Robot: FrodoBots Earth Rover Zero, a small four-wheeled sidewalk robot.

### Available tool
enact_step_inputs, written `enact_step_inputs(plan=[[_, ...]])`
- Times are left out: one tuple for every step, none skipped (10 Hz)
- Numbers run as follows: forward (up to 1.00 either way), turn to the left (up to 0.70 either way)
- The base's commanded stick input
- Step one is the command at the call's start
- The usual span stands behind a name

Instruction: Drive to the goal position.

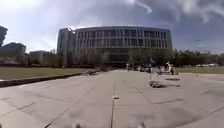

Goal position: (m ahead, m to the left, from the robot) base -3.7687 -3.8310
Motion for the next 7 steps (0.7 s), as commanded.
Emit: enact_step_inputs(plan=[[0.7, -0.05], [0.7, -0.05], [0.7, -0.05], [0.7, -0.05], [0.7, -0.05], [0.7, -0.05], [0.7, -0.05]])
